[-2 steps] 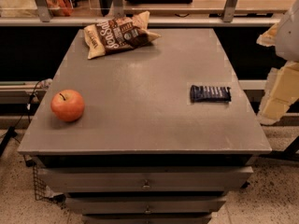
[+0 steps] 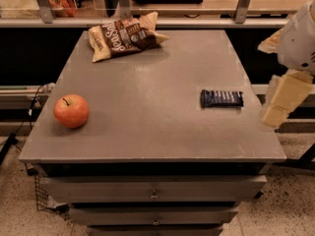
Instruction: Move apple near rxbar blueberry
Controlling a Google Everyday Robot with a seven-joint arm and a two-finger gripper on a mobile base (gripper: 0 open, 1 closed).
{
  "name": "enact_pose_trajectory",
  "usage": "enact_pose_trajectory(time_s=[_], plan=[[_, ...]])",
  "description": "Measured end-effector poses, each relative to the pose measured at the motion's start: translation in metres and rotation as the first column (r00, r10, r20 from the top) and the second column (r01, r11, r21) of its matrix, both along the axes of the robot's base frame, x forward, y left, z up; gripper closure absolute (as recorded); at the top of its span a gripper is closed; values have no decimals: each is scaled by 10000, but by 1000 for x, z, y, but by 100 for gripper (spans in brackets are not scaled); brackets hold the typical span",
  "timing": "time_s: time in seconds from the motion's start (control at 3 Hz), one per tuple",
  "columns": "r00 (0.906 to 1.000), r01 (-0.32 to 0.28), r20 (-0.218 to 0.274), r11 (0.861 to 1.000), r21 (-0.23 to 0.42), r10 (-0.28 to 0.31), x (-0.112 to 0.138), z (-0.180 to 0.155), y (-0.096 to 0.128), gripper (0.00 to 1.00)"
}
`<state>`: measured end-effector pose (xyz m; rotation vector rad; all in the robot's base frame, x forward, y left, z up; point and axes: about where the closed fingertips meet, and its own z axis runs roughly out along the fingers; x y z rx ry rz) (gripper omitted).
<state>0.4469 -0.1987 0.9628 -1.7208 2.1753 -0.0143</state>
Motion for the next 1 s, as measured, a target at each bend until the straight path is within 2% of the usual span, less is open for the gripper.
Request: enact_pose_trajectory(time_s=[0.33,0.67,1.0], plan=[[9981,-599,-42,9862,1541,612,16,-27,49,0],[9910,-1256,24,9207,3695,1342,38,-47,117,0],[9880,-1373,35,8695,4745,1541,51,-52,170,0]])
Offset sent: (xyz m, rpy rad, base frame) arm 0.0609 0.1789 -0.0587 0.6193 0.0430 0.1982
